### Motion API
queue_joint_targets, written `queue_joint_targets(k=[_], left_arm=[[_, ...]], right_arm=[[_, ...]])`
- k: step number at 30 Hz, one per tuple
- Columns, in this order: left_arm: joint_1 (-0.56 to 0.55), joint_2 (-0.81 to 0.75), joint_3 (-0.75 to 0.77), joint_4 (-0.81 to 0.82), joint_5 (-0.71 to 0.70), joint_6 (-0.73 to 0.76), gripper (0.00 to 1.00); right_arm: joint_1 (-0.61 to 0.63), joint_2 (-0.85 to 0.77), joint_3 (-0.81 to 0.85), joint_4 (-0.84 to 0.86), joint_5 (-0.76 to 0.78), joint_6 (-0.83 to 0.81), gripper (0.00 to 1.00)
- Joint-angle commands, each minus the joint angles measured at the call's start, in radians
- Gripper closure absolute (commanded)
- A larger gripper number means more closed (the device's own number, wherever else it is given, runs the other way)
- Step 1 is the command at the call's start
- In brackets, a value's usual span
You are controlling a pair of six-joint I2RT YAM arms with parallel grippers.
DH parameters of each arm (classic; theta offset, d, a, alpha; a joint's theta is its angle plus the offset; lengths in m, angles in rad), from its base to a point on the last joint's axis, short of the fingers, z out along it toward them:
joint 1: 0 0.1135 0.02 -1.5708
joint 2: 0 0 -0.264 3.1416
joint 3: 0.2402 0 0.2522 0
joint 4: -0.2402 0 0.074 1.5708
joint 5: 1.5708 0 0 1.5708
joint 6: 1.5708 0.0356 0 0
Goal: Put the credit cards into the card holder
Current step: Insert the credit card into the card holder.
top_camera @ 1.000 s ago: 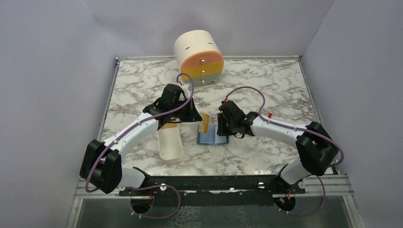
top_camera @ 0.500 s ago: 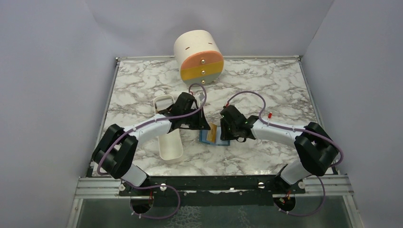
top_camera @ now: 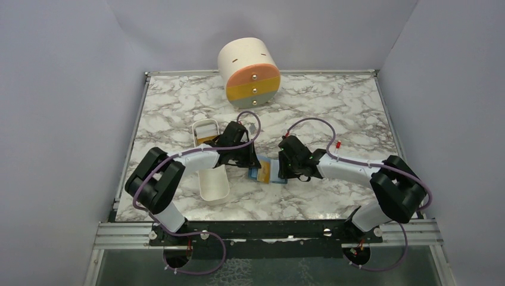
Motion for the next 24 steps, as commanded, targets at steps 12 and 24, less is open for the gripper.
queue_joint_targets(k=[12, 24], left_arm=[[0.01, -0.011, 0.032, -0.029, -0.01, 0.021, 1.0], [0.01, 0.008, 0.042, 0.029, 0.044, -0.031, 1.0]], right_arm=[[-0.004, -0.029, -0.027, 0.031, 0.032, 0.001, 0.74], [-0.005, -0.018, -0.022, 0.035, 0.026, -0.002, 0.75]])
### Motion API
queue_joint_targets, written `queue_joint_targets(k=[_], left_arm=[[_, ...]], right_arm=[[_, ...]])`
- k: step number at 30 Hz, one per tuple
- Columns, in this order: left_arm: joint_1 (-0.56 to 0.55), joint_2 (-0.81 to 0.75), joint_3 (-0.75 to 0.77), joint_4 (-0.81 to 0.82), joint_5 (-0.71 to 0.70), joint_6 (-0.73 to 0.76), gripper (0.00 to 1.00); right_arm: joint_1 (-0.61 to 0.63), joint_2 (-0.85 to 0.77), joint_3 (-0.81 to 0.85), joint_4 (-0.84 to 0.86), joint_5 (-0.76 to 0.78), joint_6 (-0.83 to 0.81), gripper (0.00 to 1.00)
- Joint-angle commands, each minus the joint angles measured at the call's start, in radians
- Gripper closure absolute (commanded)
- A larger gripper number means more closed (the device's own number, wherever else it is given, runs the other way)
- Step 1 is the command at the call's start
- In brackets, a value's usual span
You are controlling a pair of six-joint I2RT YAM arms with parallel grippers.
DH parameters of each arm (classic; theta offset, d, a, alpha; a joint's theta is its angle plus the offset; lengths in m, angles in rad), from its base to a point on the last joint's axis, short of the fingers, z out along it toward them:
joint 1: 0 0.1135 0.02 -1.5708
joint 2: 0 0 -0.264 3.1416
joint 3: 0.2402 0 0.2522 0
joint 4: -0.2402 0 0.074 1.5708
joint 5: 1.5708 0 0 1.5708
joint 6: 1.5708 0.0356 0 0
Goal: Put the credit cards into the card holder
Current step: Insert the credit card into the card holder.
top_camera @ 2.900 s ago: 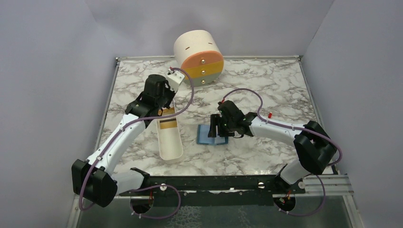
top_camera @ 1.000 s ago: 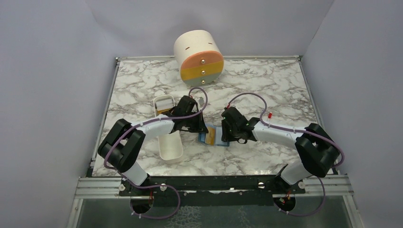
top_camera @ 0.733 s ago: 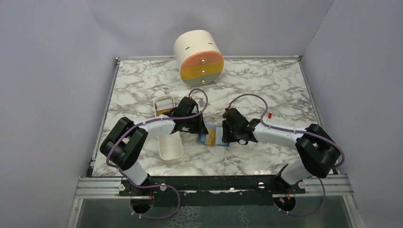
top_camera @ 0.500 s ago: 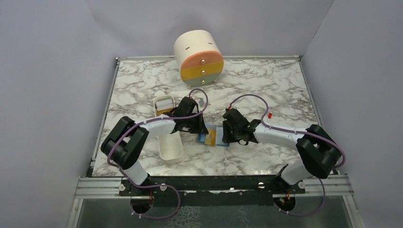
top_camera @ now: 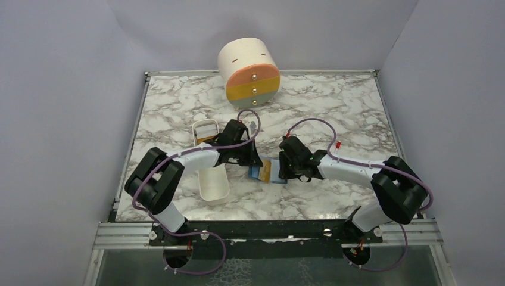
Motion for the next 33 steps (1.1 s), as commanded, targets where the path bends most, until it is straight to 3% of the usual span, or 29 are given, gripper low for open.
queue_joint_targets(k=[1, 33], left_arm=[[0.006, 0.019, 0.03, 0.017, 0.011, 0.001, 1.0], [0.0, 0.134, -0.006, 0.098, -0.093, -0.054, 1.0]], right_arm=[[-0.003, -0.006, -0.004, 0.019, 0.027, -0.004, 0.75], [-0.004, -0.01, -0.018, 0.027, 0.031, 0.012, 0.75]])
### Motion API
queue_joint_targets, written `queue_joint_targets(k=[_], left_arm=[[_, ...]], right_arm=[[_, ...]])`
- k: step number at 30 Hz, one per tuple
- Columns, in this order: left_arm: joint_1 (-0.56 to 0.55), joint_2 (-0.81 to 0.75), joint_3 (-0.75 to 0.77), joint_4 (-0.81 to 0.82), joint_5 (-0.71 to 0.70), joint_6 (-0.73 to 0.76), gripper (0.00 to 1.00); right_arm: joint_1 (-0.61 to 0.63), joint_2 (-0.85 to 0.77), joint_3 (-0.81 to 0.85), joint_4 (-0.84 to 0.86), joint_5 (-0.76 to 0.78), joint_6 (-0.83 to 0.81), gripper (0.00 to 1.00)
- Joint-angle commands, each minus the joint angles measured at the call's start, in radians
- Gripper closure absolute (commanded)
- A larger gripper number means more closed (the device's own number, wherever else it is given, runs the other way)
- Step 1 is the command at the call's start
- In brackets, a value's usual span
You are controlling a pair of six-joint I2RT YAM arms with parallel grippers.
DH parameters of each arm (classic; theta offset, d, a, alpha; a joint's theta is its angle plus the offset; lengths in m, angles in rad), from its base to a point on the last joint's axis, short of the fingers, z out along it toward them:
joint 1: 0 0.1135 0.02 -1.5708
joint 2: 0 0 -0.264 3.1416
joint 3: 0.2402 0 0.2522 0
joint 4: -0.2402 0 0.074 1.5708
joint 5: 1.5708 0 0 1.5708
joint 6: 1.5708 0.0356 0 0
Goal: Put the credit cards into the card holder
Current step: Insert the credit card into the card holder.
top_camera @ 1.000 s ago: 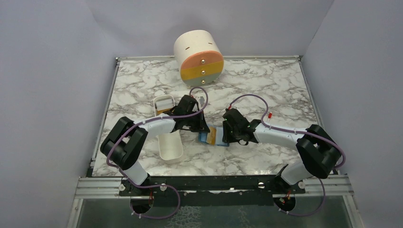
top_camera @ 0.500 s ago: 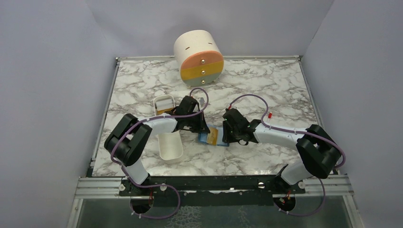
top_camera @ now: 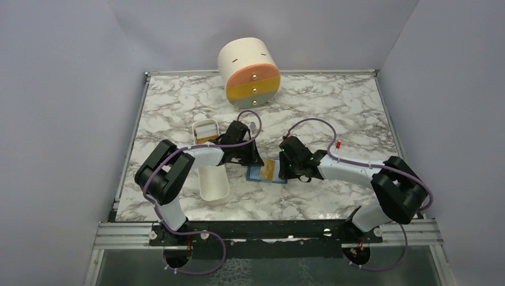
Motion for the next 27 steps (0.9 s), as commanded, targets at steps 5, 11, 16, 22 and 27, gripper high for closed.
queue_joint_targets(k=[5, 11, 16, 22, 27], left_arm=[[-0.017, 0.024, -0.028, 0.026, -0.063, -0.027, 1.0], [-0.043, 0.016, -0.049, 0.07, -0.077, -0.068, 1.0], [-0.054, 0.015, -0.047, 0.076, -0.08, -0.077, 1.0], [-0.054, -0.006, -0.036, 0.052, -0.081, -0.069, 0.86], [-0.055, -0.017, -0.019, 0.031, -0.081, -0.065, 0.68]], right_arm=[[-0.004, -0.005, -0.016, 0.027, 0.026, 0.019, 0.75], [-0.004, -0.013, -0.011, 0.024, 0.029, 0.035, 0.75], [-0.004, -0.028, 0.004, 0.006, 0.04, 0.039, 0.75], [-0.005, -0.079, 0.03, -0.056, 0.076, 0.044, 0.72], [-0.006, -0.096, 0.018, -0.069, 0.089, 0.065, 0.71]])
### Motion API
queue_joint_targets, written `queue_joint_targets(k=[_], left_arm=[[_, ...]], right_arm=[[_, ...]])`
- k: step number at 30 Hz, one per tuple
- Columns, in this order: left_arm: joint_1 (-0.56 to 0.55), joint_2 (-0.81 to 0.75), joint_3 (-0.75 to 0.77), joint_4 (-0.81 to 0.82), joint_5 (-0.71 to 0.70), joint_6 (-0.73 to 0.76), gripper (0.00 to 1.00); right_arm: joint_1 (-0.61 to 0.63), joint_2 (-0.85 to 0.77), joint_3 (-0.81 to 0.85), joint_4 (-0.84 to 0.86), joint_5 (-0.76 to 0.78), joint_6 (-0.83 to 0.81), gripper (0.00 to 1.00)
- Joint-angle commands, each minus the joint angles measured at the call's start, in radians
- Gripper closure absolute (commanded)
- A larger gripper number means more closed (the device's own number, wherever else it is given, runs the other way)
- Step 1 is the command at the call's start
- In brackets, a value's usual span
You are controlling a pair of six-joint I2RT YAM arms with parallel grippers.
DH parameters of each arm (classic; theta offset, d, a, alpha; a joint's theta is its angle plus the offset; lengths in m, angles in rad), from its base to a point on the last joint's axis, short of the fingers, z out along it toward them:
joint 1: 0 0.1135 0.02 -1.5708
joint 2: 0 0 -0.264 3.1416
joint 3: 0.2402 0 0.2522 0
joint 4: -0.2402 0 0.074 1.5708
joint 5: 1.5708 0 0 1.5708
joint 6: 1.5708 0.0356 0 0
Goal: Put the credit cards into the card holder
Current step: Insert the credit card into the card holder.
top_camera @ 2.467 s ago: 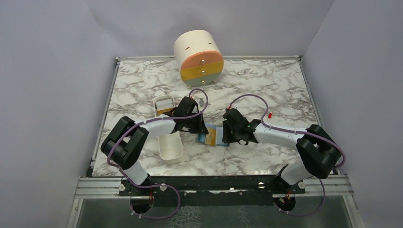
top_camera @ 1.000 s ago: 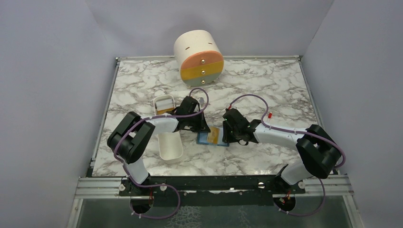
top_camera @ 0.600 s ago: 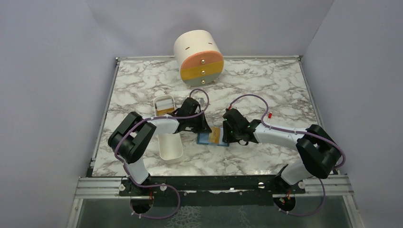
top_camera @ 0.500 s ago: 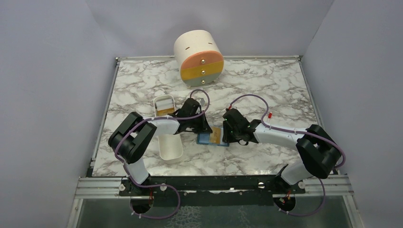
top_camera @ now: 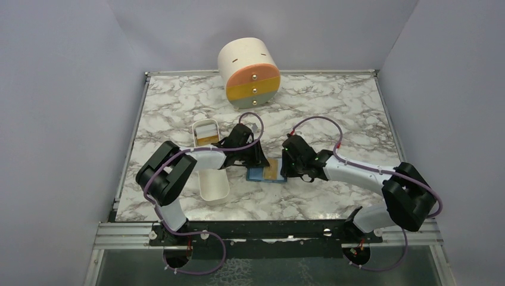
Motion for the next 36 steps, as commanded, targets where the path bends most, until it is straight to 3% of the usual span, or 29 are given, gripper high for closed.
queue_joint_targets(k=[1, 7, 18, 30, 36], left_arm=[[-0.009, -0.041, 0.009, -0.043, -0.034, 0.017, 0.66], [-0.012, -0.054, 0.008, -0.046, -0.019, 0.029, 0.63], [-0.076, 0.013, 0.011, 0.047, 0.021, -0.039, 0.72], [-0.099, 0.034, 0.027, 0.134, 0.052, -0.066, 0.7], [-0.097, 0.039, 0.023, 0.128, 0.004, -0.069, 0.69]], right_arm=[[-0.006, -0.019, 0.013, -0.021, 0.053, 0.029, 0.71], [-0.006, 0.009, 0.001, 0.006, 0.043, 0.033, 0.73], [-0.007, 0.024, -0.059, 0.076, 0.004, 0.032, 0.77], [-0.006, -0.016, -0.099, 0.154, 0.046, 0.005, 0.76], [-0.006, -0.049, -0.138, 0.194, 0.086, 0.009, 0.76]])
